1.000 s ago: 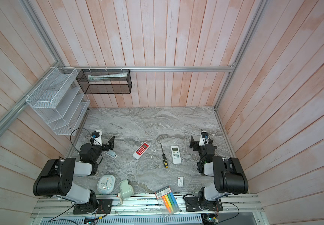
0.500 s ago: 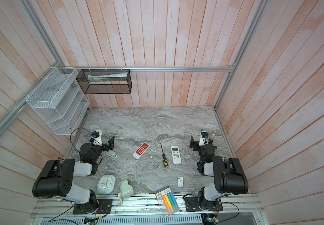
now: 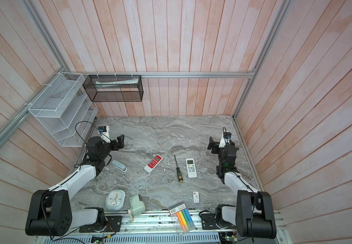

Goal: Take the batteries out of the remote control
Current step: 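Reach the left gripper down over the red-and-white remote while the right gripper moves toward it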

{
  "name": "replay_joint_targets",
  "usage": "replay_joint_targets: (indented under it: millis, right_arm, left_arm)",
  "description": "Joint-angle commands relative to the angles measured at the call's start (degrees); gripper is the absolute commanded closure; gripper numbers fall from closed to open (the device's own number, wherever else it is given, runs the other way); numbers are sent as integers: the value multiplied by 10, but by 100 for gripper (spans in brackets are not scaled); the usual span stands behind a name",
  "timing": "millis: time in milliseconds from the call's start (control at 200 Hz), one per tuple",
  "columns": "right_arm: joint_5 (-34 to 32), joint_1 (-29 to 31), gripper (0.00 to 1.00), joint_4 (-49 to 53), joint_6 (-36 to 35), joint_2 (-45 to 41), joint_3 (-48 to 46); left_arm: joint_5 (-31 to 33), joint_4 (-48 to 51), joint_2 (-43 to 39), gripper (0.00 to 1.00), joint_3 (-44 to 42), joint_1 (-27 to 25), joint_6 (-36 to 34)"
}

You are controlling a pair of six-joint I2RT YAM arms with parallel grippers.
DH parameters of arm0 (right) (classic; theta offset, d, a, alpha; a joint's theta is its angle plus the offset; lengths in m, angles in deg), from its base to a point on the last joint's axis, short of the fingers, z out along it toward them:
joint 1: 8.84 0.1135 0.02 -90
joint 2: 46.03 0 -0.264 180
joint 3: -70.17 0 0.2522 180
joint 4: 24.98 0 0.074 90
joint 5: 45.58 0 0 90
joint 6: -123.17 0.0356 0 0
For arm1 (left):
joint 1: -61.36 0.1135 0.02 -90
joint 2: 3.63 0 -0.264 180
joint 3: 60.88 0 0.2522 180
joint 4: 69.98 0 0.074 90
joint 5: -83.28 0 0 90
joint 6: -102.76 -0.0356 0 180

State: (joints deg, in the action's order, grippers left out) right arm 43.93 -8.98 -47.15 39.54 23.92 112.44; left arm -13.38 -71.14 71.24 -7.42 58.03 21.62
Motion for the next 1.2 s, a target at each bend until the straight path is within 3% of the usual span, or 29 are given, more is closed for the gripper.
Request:
replay_joint_targets:
  millis: [0,200,355,530,840,1195]
  right_arm:
    - [-84,57,2,174,31,-16,40]
    - [-115,148,2,323,65,-1,101]
    - [-83,206,2,384,91,17,123]
    - [-29,229,3,402,114,31,132]
    - [-25,246,4,413,115,41,149]
    - [-19,247,4,404,108,62,151]
  left_arm:
    - [11,122,-14,0,15,-46,31]
    - [38,197,-3,0,32,-165,48]
    - [55,238,32,0,56,-234,37]
    - [74,301,101,0,104,-284,3]
    - [92,385,229,0,219,-330,-21]
    - [105,469,331,1,329,-336,-34]
